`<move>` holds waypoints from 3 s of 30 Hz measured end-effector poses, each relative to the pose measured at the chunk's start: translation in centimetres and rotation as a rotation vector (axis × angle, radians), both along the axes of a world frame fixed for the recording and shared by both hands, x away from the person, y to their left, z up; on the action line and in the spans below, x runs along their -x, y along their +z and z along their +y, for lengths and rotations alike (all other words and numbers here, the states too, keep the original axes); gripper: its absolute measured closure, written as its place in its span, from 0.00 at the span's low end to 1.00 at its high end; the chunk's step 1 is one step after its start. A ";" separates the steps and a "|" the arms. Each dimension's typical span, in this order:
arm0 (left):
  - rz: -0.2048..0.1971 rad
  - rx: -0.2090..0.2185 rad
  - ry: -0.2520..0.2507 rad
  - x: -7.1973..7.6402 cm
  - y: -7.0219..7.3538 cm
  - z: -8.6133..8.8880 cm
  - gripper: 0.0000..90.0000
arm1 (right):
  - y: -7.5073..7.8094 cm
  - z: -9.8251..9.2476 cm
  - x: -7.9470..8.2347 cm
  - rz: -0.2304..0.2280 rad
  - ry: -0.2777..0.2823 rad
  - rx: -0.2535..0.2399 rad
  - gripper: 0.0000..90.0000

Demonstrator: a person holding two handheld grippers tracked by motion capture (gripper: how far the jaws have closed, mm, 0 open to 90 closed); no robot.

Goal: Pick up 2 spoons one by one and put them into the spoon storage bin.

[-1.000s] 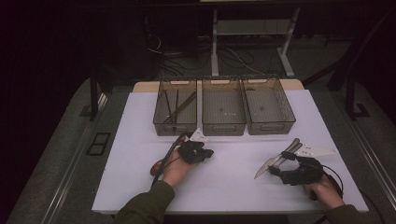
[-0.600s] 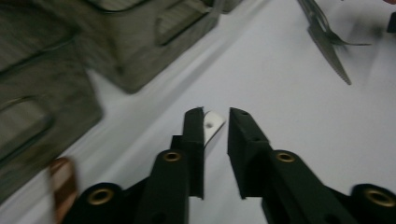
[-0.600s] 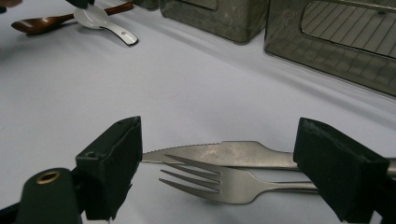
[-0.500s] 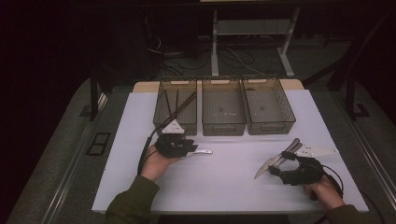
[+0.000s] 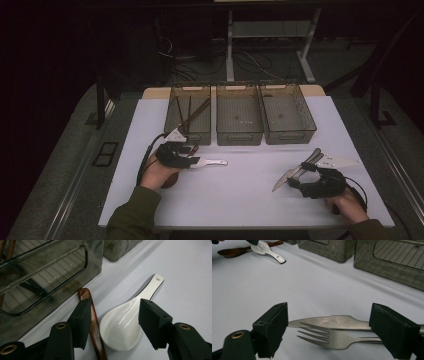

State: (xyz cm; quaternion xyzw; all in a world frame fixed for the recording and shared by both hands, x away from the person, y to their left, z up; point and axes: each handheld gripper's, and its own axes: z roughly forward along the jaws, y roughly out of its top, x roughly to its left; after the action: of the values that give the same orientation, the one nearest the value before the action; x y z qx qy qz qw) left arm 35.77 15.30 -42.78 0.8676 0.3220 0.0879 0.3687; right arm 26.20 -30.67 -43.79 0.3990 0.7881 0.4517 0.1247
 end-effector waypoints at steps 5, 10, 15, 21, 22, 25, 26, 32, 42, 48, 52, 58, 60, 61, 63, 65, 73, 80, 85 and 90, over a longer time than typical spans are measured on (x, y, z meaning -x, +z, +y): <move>0.002 -0.027 -0.007 0.0 -0.3 -0.4 0.48 | 0.0 0.0 0.0 0.003 0.000 0.000 0.17; 0.004 -0.047 -0.013 0.1 -0.4 -0.4 0.48 | 0.0 0.0 0.0 0.000 -0.001 0.000 0.17; -0.005 -0.077 -0.027 0.1 -0.4 -0.5 0.49 | 0.0 0.0 0.0 0.000 -0.001 0.000 0.17; -0.013 -0.111 -0.040 0.3 -0.6 -0.9 0.50 | 0.0 0.0 0.0 0.000 -0.003 -0.001 0.17; -0.017 -0.117 -0.046 0.3 -0.6 -0.9 0.51 | 0.0 0.0 0.0 0.000 -0.003 -0.001 0.17; -0.020 -0.129 -0.052 0.5 -0.6 -1.0 0.52 | 0.0 0.0 0.0 -0.001 -0.005 -0.002 0.17; -0.025 -0.128 -0.055 0.5 -0.6 -1.1 0.52 | 0.0 0.0 0.0 0.000 -0.005 -0.002 0.17; -0.023 -0.148 -0.080 0.9 -0.7 -1.4 0.55 | 0.0 0.0 0.0 -0.001 -0.005 -0.001 0.17; -0.017 -0.146 -0.119 1.3 -0.8 -1.4 0.66 | 0.0 -0.1 0.0 -0.002 -0.005 0.000 0.17; -0.013 -0.151 -0.136 1.6 -0.7 -1.1 0.71 | 0.0 -0.1 0.0 -0.003 -0.005 0.000 0.17; -0.024 -0.157 -0.157 1.7 -0.6 -0.9 0.76 | 0.0 -0.1 0.0 -0.002 -0.005 0.000 0.17; -0.033 -0.157 -0.167 1.9 -0.5 -0.9 0.82 | 0.0 -0.1 0.0 -0.001 -0.006 0.000 0.17; -0.035 -0.160 -0.177 1.9 -0.4 -0.8 0.84 | 0.0 -0.1 0.0 -0.001 -0.006 0.000 0.17; -0.031 -0.155 -0.174 2.0 -0.3 -0.8 0.85 | 0.0 -0.1 0.0 0.000 -0.006 -0.001 0.17; -0.031 -0.154 -0.176 2.0 -0.3 -0.9 0.87 | 0.0 -0.1 0.0 -0.003 -0.005 0.000 0.17; -0.035 -0.159 -0.180 2.0 -0.3 -0.9 0.87 | 0.0 -0.1 0.0 -0.004 -0.005 0.000 0.17; -0.045 -0.164 -0.177 2.1 -0.1 -1.1 0.89 | 0.0 -0.1 0.0 -0.003 -0.004 -0.001 0.17; -0.067 -0.152 -0.176 2.2 0.3 -1.2 0.90 | 0.1 -0.1 0.0 -0.004 -0.003 -0.002 0.17; -0.100 -0.138 -0.178 2.4 0.9 -1.5 0.90 | 0.1 -0.1 0.0 -0.004 -0.003 -0.001 0.17; -0.129 -0.108 -0.173 2.5 1.6 -1.6 0.90 | 0.0 -0.1 0.0 -0.003 -0.005 -0.002 0.17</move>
State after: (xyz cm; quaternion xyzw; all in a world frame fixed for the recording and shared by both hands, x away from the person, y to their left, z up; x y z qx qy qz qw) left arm 33.22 13.69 -41.22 0.9033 0.2165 0.1287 0.3474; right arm 26.21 -30.73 -43.75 0.4005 0.7864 0.4529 0.1263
